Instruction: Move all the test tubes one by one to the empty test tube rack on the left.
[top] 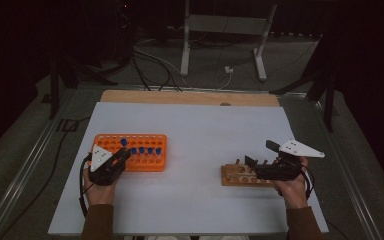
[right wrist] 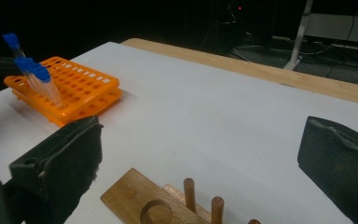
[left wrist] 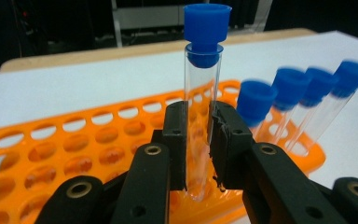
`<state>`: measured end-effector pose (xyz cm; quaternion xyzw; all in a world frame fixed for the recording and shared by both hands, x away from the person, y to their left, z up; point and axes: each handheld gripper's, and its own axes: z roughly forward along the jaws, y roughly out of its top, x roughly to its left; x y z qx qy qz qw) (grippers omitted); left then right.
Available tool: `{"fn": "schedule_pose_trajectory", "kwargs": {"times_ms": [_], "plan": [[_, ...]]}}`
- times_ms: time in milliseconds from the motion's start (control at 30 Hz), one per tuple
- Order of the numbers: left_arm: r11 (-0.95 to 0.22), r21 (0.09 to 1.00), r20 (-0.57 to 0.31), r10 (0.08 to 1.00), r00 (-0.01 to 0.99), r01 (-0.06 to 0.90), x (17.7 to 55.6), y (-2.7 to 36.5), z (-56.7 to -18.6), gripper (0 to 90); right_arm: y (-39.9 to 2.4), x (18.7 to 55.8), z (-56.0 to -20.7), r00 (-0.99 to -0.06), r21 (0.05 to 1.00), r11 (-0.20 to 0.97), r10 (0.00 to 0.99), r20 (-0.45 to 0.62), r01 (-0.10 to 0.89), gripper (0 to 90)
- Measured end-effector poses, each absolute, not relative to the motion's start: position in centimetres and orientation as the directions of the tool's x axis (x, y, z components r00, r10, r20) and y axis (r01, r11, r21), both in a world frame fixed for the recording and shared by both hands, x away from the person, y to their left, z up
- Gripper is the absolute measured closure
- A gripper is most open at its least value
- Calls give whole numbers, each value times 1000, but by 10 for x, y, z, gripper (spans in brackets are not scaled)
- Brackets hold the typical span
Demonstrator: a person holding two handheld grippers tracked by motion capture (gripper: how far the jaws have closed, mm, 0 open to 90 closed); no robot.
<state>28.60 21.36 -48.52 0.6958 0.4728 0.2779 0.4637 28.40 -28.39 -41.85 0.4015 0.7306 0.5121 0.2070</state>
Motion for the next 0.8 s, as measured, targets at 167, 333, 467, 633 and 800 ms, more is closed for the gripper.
{"fn": "schedule_pose_trajectory", "kwargs": {"times_ms": [167,333,467,633,800], "plan": [[-145,890,-44,916,398,433,287,212,-489,784,-284,284,-419,-594,914,154,797,110,375,2],[-153,878,-43,919,392,454,287,211,-492,786,-284,283,-422,-594,911,152,796,118,384,2],[-160,873,-41,918,395,461,286,210,-492,787,-284,281,-424,-595,910,155,795,117,385,2],[-188,864,-14,918,397,466,286,207,-493,788,-285,281,-425,-594,909,152,795,121,388,2],[-210,848,-1,917,399,487,287,205,-498,788,-284,280,-426,-599,910,155,792,119,385,2]]}}
